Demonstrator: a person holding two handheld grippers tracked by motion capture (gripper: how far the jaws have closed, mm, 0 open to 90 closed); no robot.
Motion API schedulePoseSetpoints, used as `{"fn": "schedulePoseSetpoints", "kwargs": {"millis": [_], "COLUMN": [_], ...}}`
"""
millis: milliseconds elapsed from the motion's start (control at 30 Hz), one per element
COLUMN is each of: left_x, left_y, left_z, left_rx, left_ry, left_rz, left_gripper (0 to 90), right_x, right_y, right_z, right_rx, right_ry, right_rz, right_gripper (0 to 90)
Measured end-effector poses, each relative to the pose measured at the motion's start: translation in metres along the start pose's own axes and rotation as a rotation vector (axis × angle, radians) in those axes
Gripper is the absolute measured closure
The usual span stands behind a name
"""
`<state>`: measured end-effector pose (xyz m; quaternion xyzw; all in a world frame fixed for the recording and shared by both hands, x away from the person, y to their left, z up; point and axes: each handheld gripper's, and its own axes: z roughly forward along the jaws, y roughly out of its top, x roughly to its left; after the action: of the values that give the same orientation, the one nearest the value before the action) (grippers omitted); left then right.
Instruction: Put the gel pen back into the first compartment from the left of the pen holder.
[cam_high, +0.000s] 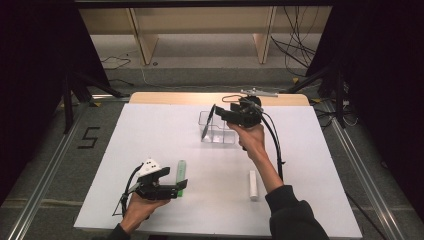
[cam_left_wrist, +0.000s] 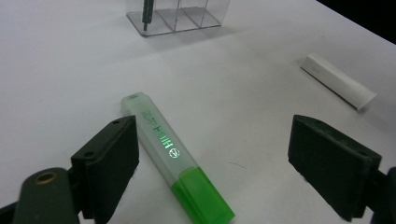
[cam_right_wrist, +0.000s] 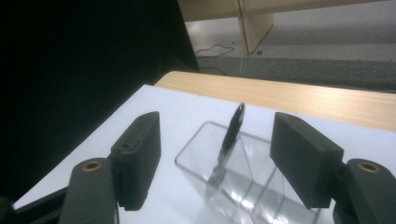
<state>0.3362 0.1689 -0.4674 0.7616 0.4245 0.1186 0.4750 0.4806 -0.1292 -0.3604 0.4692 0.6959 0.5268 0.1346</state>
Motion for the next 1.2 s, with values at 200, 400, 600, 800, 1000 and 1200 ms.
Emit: {"fn": "schedulePoseSetpoints", "kwargs": {"millis": [200,400,600,800,1000,1200], "left_x": [-0.001,-0.003,-0.004,-0.006,-0.008,-0.008], "left_y": [0.000,0.000,0.000,0.000,-0.001,-0.002], "left_z": [0.002,0.003,0.003,0.005,0.005,0.005], "left_rx": [0.008,0.008,0.008,0.019,0.025,0.026], "left_ry": [-0.035,-0.038,-0.042,-0.059,-0.066,-0.079], "left_rz": [-0.004,0.000,0.006,0.020,0.029,0.044], "left_gripper": [16.1,16.1,17.1,20.8,23.6,31.2], "right_x": [-0.004,-0.003,-0.001,-0.002,-0.004,-0.007], "right_y": [-0.017,-0.033,-0.051,-0.071,-0.091,-0.113], "right_z": [-0.028,-0.051,-0.066,-0.080,-0.093,-0.107], "right_rx": [-0.015,-0.026,-0.023,-0.038,-0.041,-0.048], "right_ry": [0.031,0.047,0.077,0.067,0.055,0.036], "right_rz": [-0.008,-0.027,-0.035,-0.060,-0.063,-0.054], "right_gripper": [30.7,30.0,30.0,30.1,27.5,24.9]}}
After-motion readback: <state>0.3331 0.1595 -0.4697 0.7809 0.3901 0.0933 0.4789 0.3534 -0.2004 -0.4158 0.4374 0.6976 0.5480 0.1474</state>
